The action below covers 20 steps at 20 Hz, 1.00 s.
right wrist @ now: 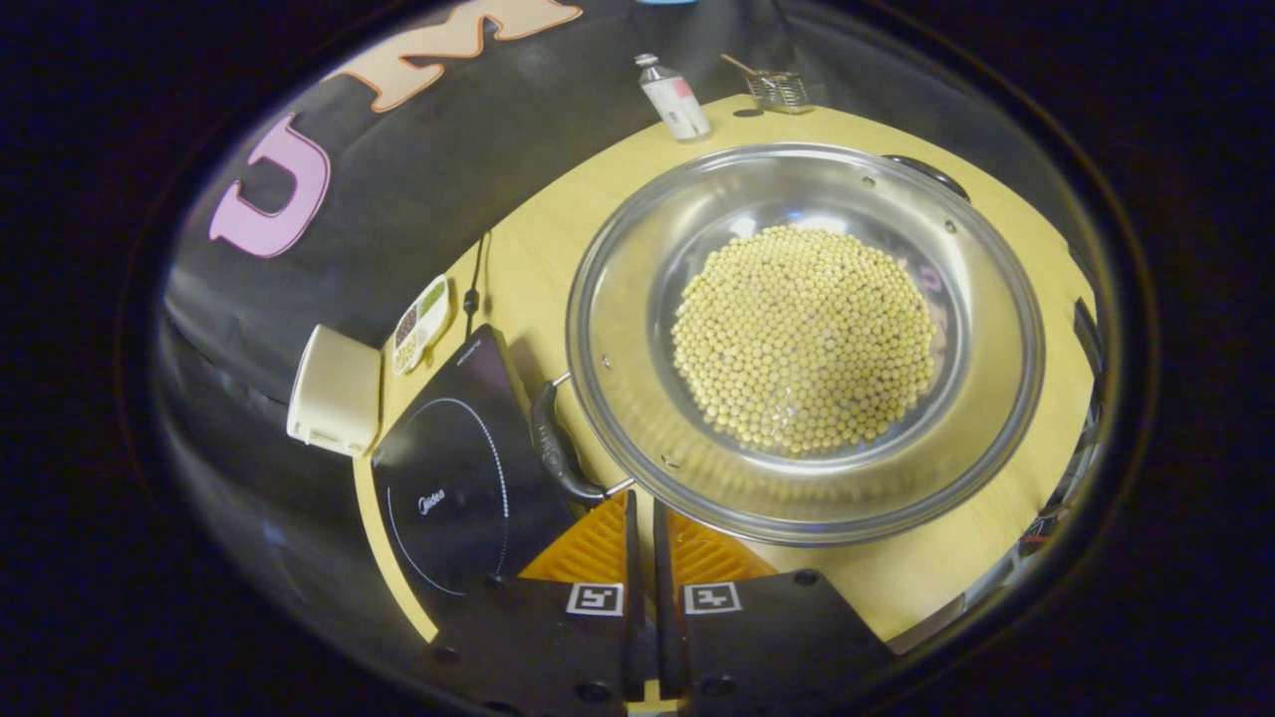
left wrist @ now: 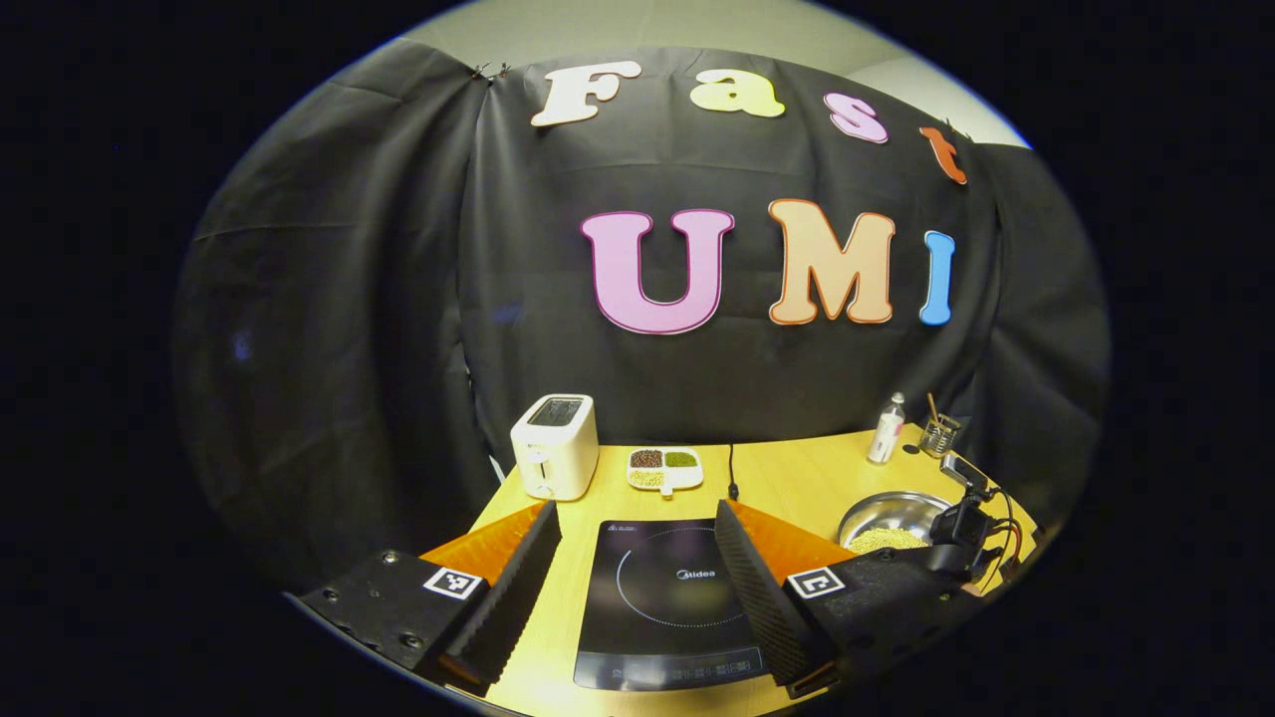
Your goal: First push the handle of the pot to place it horizontally, then grasp the pot with both hands and set it on the induction cooktop.
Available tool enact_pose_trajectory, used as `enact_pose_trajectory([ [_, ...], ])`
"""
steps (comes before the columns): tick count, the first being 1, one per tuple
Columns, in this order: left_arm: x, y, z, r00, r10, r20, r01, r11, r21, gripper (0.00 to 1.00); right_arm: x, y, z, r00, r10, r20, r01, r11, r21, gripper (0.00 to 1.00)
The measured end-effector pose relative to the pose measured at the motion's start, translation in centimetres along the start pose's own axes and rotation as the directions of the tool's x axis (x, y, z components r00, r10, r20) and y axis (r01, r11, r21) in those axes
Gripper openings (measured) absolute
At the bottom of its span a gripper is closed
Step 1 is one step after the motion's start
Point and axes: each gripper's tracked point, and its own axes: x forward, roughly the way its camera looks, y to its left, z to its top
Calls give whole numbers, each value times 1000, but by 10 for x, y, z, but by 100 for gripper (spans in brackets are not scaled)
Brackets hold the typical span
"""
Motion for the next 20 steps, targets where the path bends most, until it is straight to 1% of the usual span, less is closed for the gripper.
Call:
enact_pose_trajectory([
  [1, 1, 0, -2, 1000, -2, -4, 2, 1000, -3, 93, 2, 2, -2, 1000, 1, -10, -1, 1000, -2, 0],
  [2, 1, -1, -3, 1000, -7, -8, 7, 1000, -6, 95, 0, 1, -3, 1000, -1, -22, 1, 1000, -3, 8],
  [3, 2, -1, -6, 1000, -13, -15, 13, 1000, -10, 93, -3, 1, -3, 1000, 8, -30, -8, 1000, -5, 8],
  [4, 3, -3, -8, 1000, -20, -21, 20, 1000, -15, 93, -10, 0, -2, 999, 21, -38, -21, 1000, -8, 8],
  [5, 5, -6, -11, 999, -28, -28, 27, 999, -21, 95, -18, -2, -1, 998, 34, -48, -34, 999, -13, 8],
  [7, 7, -14, -12, 998, -51, -34, 49, 998, -38, 95, -33, -11, -4, 995, 62, -80, -64, 998, -22, 8],
  [8, 8, -20, -13, 997, -65, -37, 63, 997, -45, 95, -44, -15, -3, 992, 82, -91, -85, 996, -28, 20],
  [9, 11, -26, -14, 996, -80, -41, 78, 996, -50, 95, -53, -23, -1, 991, 94, -100, -98, 995, -34, 22],
  [10, 12, -32, -15, 994, -96, -48, 93, 994, -53, 96, -62, -31, 4, 990, 98, -99, -102, 994, -41, 29],
  [12, 18, -46, -19, 990, -126, -65, 122, 991, -55, 96, -77, -51, 10, 992, 90, -92, -95, 994, -55, 54],
  [13, 19, -53, -21, 988, -138, -75, 134, 989, -56, 96, -83, -60, 16, 993, 84, -85, -90, 994, -62, 72],
  [14, 21, -62, -23, 984, -154, -85, 149, 987, -60, 96, -88, -70, 22, 994, 77, -77, -83, 994, -72, 79],
  [15, 24, -71, -25, 981, -171, -94, 166, 984, -66, 96, -94, -80, 29, 995, 70, -70, -76, 994, -85, 91],
  [16, 27, -81, -27, 977, -188, -104, 181, 981, -74, 96, -100, -89, 37, 996, 63, -65, -70, 993, -99, 99],
  [17, 29, -91, -29, 972, -203, -115, 194, 977, -83, 96, -104, -97, 44, 996, 58, -61, -64, 992, -113, 94],
  [18, 32, -101, -32, 968, -217, -128, 206, 974, -93, 96, -108, -106, 52, 997, 52, -58, -58, 990, -127, 100],
  [19, 36, -111, -36, 963, -228, -145, 214, 971, -104, 96, -110, -115, 62, 997, 46, -56, -54, 989, -140, 94],
  [20, 41, -121, -39, 958, -235, -165, 218, 969, -119, 96, -113, -124, 73, 997, 42, -61, -50, 987, -150, 100],
])
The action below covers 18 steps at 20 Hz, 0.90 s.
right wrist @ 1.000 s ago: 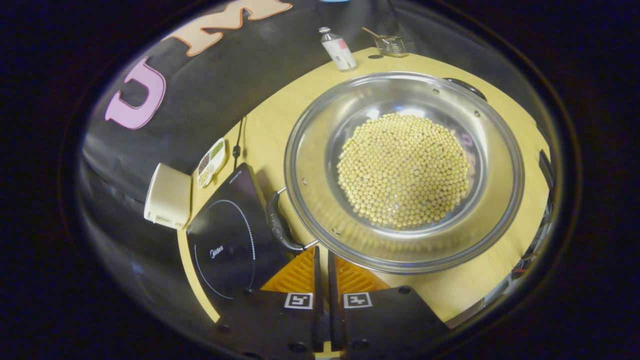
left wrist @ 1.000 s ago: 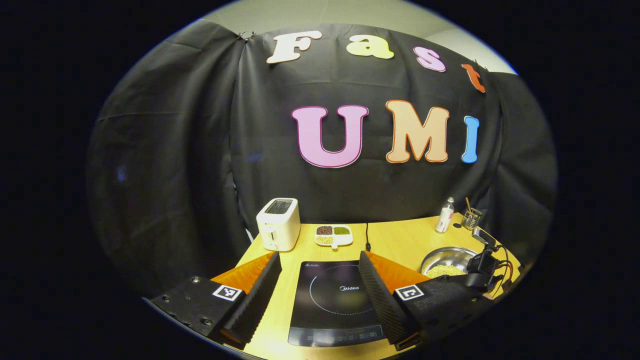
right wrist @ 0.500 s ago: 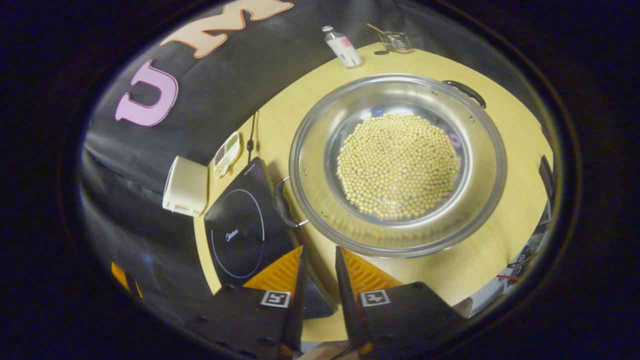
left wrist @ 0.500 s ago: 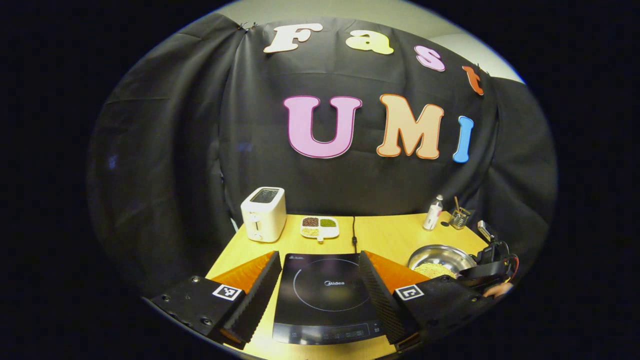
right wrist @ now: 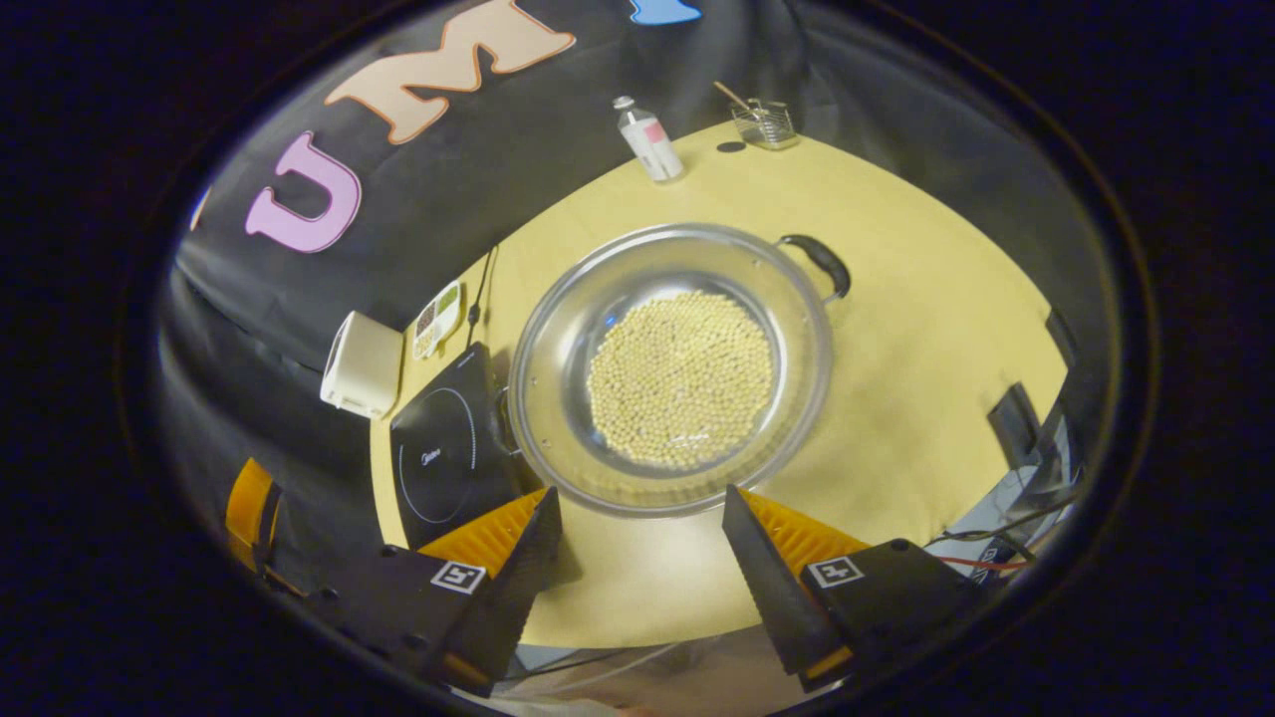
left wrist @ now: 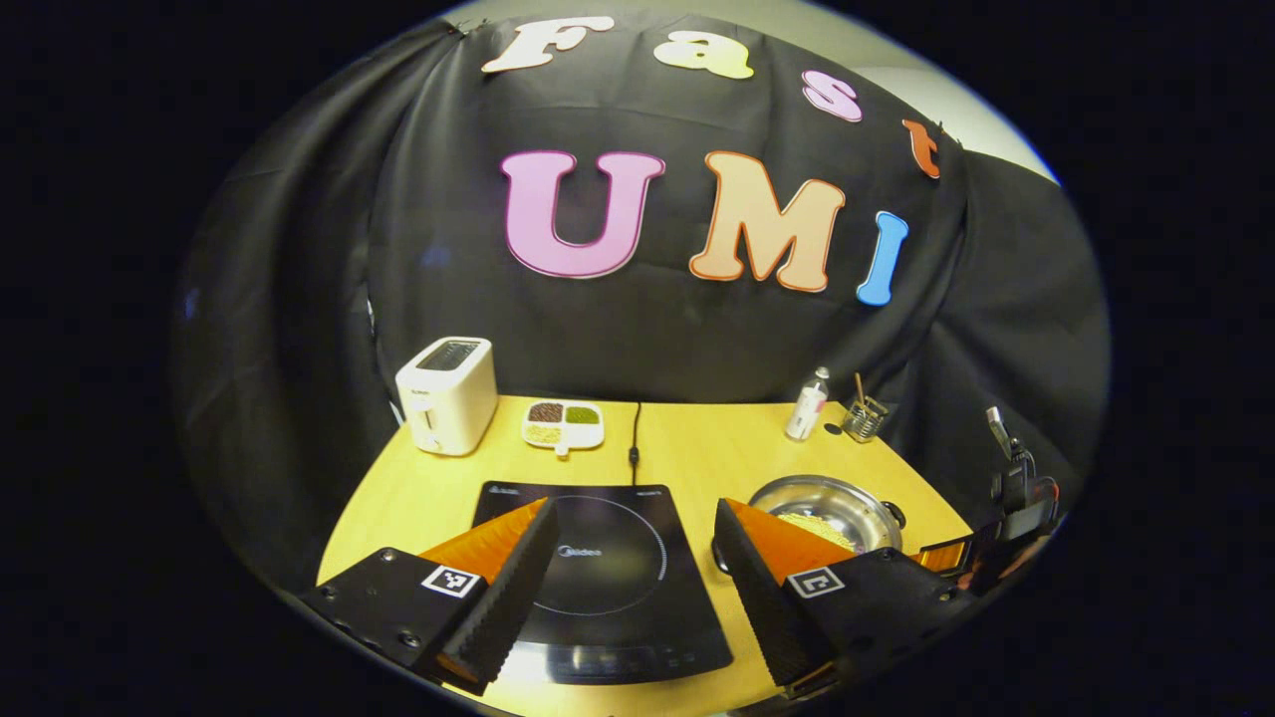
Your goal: First push the handle of the pot to place it horizontally, then grasp the pot with both hands and set it on the induction cooktop.
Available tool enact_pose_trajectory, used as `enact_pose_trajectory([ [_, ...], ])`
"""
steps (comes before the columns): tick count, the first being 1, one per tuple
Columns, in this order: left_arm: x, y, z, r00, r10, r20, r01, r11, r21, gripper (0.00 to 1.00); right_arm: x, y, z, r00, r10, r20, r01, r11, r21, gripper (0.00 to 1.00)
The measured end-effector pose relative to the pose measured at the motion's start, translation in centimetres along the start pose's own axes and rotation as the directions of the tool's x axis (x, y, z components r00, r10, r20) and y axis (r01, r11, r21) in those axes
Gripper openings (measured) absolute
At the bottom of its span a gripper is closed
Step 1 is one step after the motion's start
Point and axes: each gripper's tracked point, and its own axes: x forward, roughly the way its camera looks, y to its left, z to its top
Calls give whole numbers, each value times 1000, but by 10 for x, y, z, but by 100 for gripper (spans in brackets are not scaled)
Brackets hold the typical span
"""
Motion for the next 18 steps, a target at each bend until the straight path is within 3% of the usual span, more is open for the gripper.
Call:
enact_pose_trajectory([
  [1, 6, -9, -5, 1000, -5, -21, 5, 1000, -20, 96, -3, -9, 9, 1000, 2, -5, -2, 1000, -8, 94],
  [2, 12, -18, -9, 999, -12, -44, 11, 999, -42, 96, -5, -18, 19, 1000, 4, -11, -4, 1000, -15, 100],
  [7, 49, -54, -43, 984, -25, -174, -2, 989, -151, 97, 0, -61, 72, 999, 21, -42, -23, 999, -47, 100],
  [10, 69, -68, -68, 963, -38, -266, -18, 979, -205, 97, 12, -81, 101, 997, 31, -70, -36, 997, -71, 100],
  [11, 76, -71, -76, 955, -43, -293, -23, 975, -220, 97, 17, -87, 111, 996, 38, -79, -43, 996, -72, 94],
  [13, 91, -73, -91, 938, -40, -343, -46, 970, -237, 97, 26, -99, 125, 995, 38, -96, -46, 995, -87, 100],
  [14, 100, -74, -96, 933, -35, -358, -57, 968, -245, 97, 32, -104, 133, 995, 34, -99, -44, 995, -93, 94],
  [16, 110, -76, -106, 920, -31, -391, -74, 965, -250, 96, 44, -115, 141, 993, 36, -115, -47, 994, -96, 94],
  [17, 115, -77, -111, 912, -31, -408, -79, 965, -250, 96, 50, -112, 145, 991, 46, -127, -58, 994, -92, 100],
  [18, 120, -78, -115, 904, -34, -426, -82, 965, -250, 97, 55, -113, 147, 988, 56, -142, -70, 993, -93, 94],
])
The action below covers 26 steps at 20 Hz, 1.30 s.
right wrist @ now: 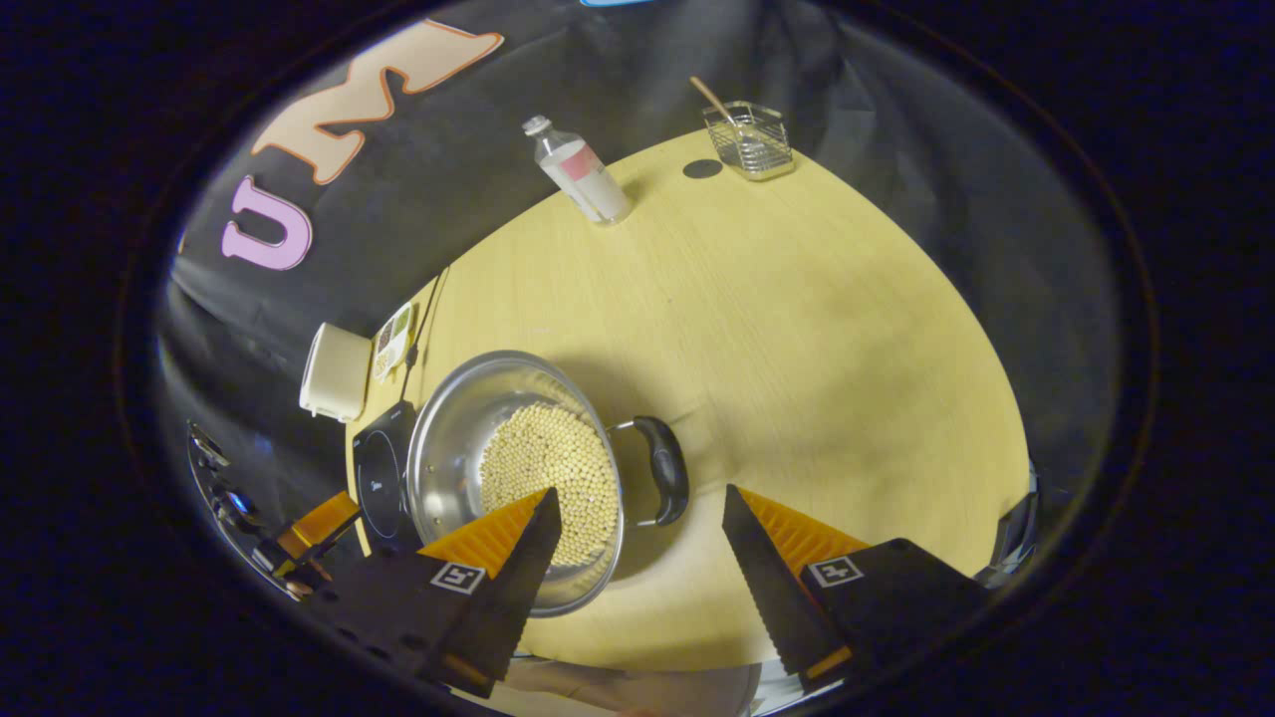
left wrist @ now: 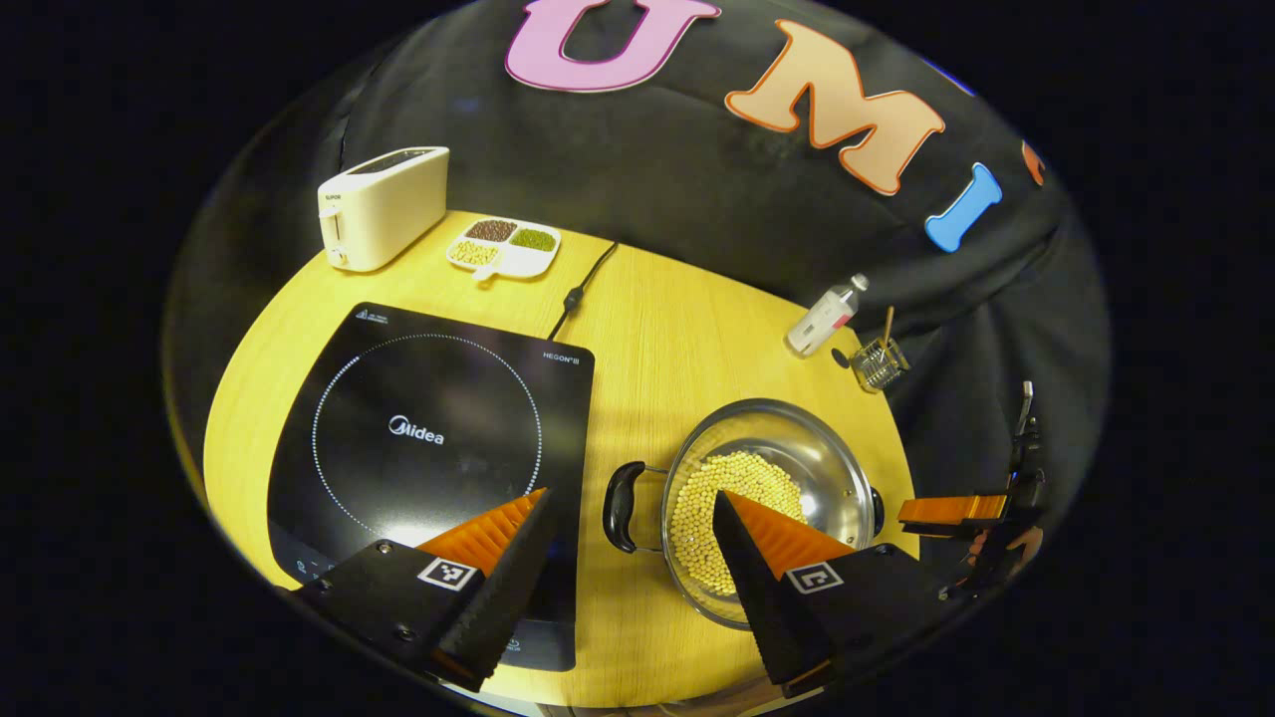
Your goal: First push the handle of the pot to place it horizontally, then grasp the pot with both hands and set it on the induction cooktop.
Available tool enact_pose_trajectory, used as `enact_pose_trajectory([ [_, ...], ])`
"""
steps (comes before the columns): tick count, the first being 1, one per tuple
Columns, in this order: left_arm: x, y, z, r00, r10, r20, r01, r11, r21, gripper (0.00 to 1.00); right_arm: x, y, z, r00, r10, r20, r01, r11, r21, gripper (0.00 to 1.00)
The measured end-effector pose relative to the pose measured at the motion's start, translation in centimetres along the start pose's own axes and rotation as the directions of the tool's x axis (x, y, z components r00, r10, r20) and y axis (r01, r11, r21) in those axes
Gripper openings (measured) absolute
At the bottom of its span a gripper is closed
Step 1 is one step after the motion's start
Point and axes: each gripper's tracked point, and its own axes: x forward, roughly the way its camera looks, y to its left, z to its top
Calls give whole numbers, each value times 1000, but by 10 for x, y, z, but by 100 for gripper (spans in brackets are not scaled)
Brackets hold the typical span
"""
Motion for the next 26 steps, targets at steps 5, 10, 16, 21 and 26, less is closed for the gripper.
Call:
enact_pose_trajectory([
  [5, 32, 1, -15, 995, 23, -96, -22, 1000, 13, 100, 22, 2, 5, 997, 53, -58, -55, 998, -38, 94],
  [10, 56, -1, -26, 984, 44, -173, -40, 999, 29, 96, 42, 5, 1, 990, 85, -116, -95, 992, -81, 93],
  [16, 82, -11, -39, 968, 52, -244, -44, 998, 37, 100, 65, 11, -1, 981, 113, -157, -133, 983, -127, 98],
  [21, 91, -4, -41, 954, 126, -271, -98, 989, 114, 92, 81, 16, -9, 969, 132, -210, -162, 978, -131, 68],
  [26, 94, 9, -45, 930, 216, -298, -163, 968, 191, 75, 82, 2, -7, 966, 102, -236, -136, 982, -134, 54],
])
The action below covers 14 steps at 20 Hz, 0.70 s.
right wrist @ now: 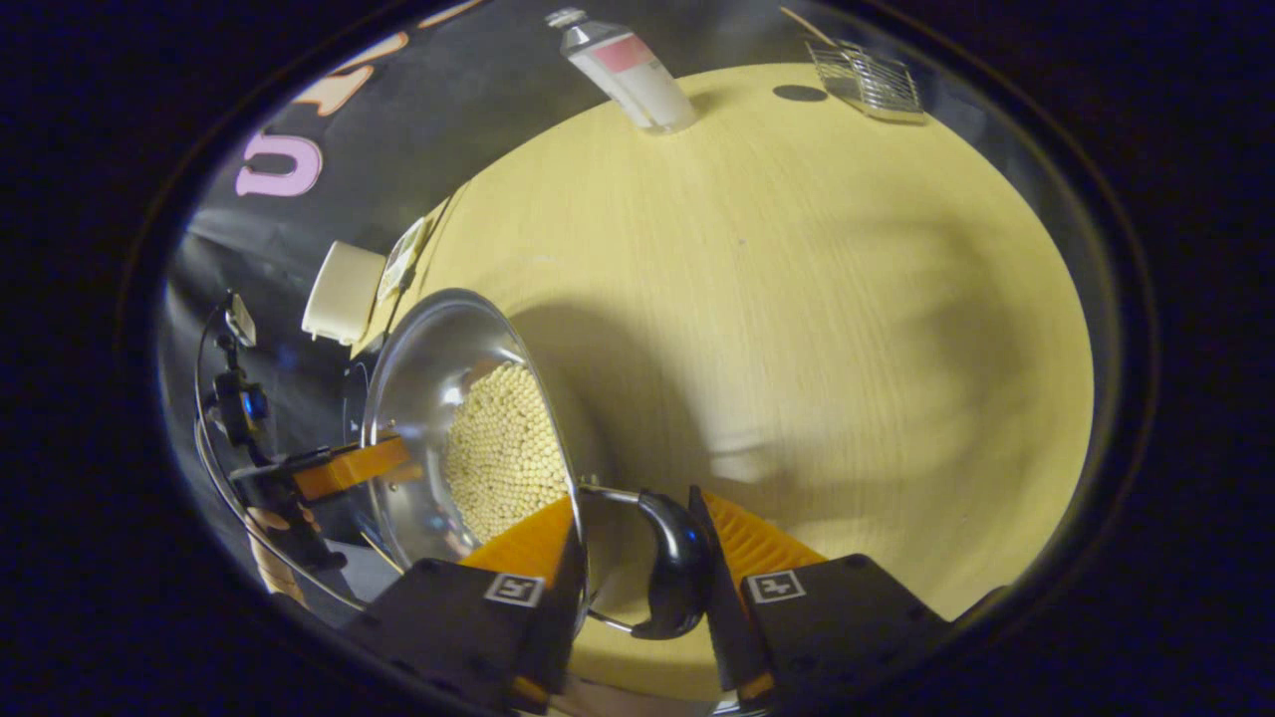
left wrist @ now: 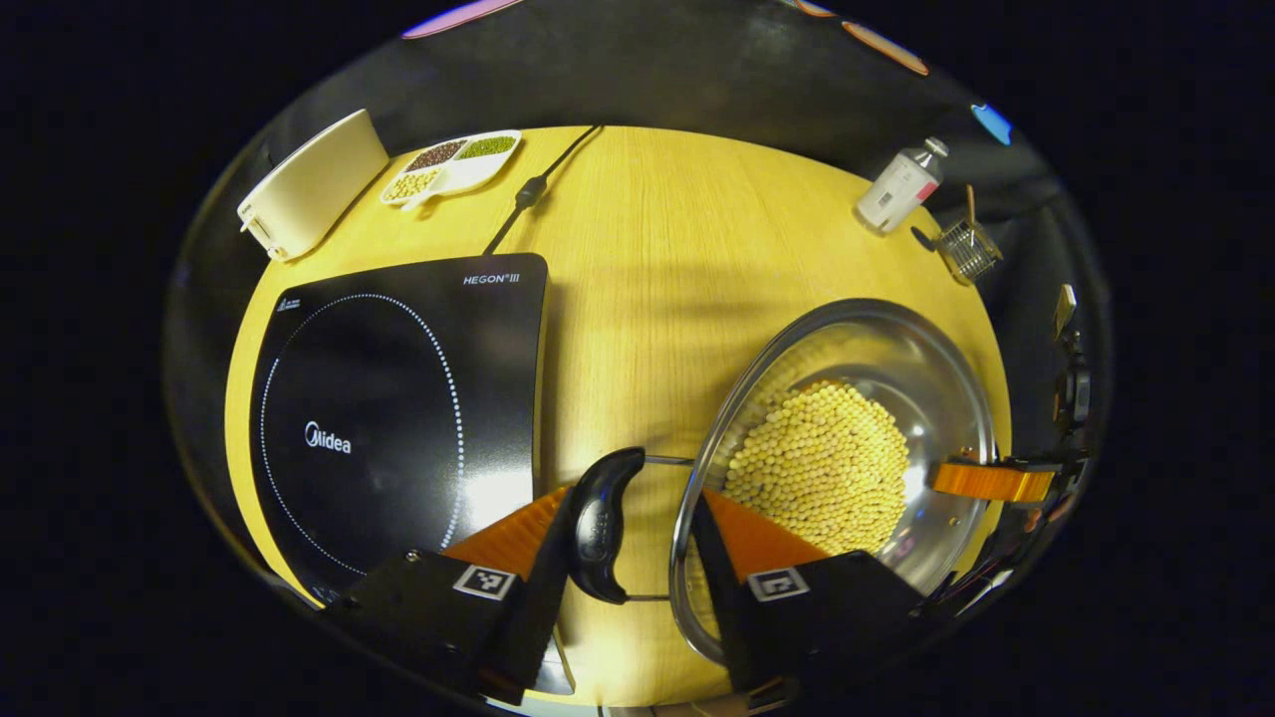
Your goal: First push the handle of the pot to place it horizontally, then grasp the pot with both hands and set it on the induction cooktop.
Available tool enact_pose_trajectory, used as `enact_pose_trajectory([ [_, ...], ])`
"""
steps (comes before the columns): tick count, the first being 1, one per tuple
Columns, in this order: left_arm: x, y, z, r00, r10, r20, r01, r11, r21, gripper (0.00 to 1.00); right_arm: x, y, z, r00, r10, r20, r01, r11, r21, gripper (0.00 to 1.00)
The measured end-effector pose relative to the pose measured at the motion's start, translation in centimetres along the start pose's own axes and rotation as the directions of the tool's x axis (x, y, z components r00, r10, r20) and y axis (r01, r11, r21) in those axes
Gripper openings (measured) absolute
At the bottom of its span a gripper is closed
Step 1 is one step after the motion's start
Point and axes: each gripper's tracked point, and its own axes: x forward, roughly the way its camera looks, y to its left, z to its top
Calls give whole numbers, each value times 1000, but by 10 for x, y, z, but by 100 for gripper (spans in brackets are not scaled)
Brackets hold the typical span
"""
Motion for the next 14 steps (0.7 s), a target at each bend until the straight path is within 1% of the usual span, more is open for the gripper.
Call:
enact_pose_trajectory([
  [1, -1, 0, -1, 1000, 2, -5, -2, 1000, 8, 72, 5, 2, -4, 1000, 7, -6, -7, 1000, -2, 51],
  [2, -1, 0, 0, 1000, 0, -3, 0, 1000, 10, 69, 5, 2, -3, 1000, 14, -3, -14, 1000, -9, 51],
  [3, -1, 0, 0, 1000, -3, 0, 3, 1000, 3, 70, 5, 3, -4, 1000, 18, 0, -18, 1000, -19, 56],
  [4, -1, 0, -1, 1000, -9, -2, 9, 1000, -10, 66, 5, 3, -4, 1000, 21, -2, -21, 999, -31, 50],
  [5, -3, -3, -5, 1000, -19, -9, 19, 1000, -21, 65, 3, 1, -5, 1000, 16, -2, -16, 999, -40, 48],
  [6, -5, -6, -9, 999, -32, -18, 31, 999, -37, 66, 0, -1, -5, 1000, 12, -1, -12, 999, -50, 54],
  [7, -8, -9, -14, 999, -46, -20, 45, 998, -54, 63, -7, -3, -9, 1000, 9, 2, -8, 998, -56, 48],
  [10, -22, -16, -23, 997, -67, -24, 65, 996, -63, 63, -25, -2, -17, 1000, 2, 3, -1, 998, -62, 48],
  [11, -28, -17, -24, 997, -67, -23, 66, 996, -55, 65, -30, -1, -20, 1000, -1, 1, 1, 998, -60, 48],
  [12, -34, -17, -26, 997, -68, -21, 67, 997, -47, 63, -34, 1, -23, 1000, -1, 2, 1, 999, -54, 48],
  [14, -45, -16, -31, 997, -71, -24, 70, 997, -41, 62, -44, 5, -33, 1000, -3, 1, 3, 999, -46, 48],
])
